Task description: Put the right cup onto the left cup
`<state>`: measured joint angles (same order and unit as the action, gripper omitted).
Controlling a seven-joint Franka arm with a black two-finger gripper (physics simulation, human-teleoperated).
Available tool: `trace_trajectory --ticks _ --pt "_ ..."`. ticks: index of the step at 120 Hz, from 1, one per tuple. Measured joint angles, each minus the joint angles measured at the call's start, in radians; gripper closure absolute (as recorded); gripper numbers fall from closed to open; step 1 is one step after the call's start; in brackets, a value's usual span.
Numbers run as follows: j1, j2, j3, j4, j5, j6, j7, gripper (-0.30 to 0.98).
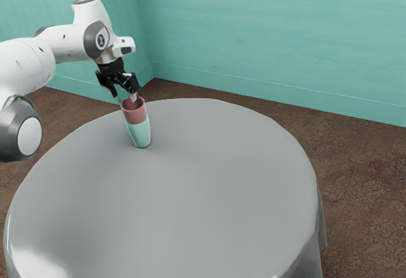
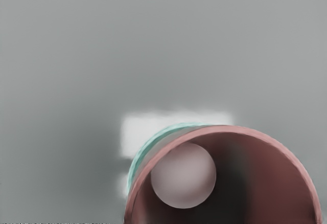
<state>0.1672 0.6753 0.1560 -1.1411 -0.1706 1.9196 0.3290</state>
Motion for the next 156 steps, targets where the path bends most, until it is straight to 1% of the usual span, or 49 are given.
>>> trace_trajectory --ticks 13,32,41,55,67,82,104,120,156 --pt "0.0 -0.094 -0.007 -0.095 0.0 -0.001 0.001 0.05" --pt "0.0 -0.257 -0.048 -0.288 0.001 -0.009 0.003 0.02" --pt "-0.001 -0.316 -0.07 -0.35 0.003 -0.015 0.003 0.02" --pt "-0.047 -0.389 -0.081 -0.414 0.023 -0.039 0.003 0.01" --pt "-0.1 -0.43 -0.082 -0.433 0.053 -0.061 0.002 0.01" --pt "-0.144 -0.507 -0.082 -0.458 0.071 -0.094 0.001 0.0" --pt "-0.156 -0.593 -0.079 -0.446 0.079 -0.166 -0.002 0.0" --pt "-0.153 -0.617 -0.079 -0.443 0.083 -0.193 -0.004 0.0" --pt "-0.157 -0.621 -0.081 -0.431 0.097 -0.215 -0.005 0.0"
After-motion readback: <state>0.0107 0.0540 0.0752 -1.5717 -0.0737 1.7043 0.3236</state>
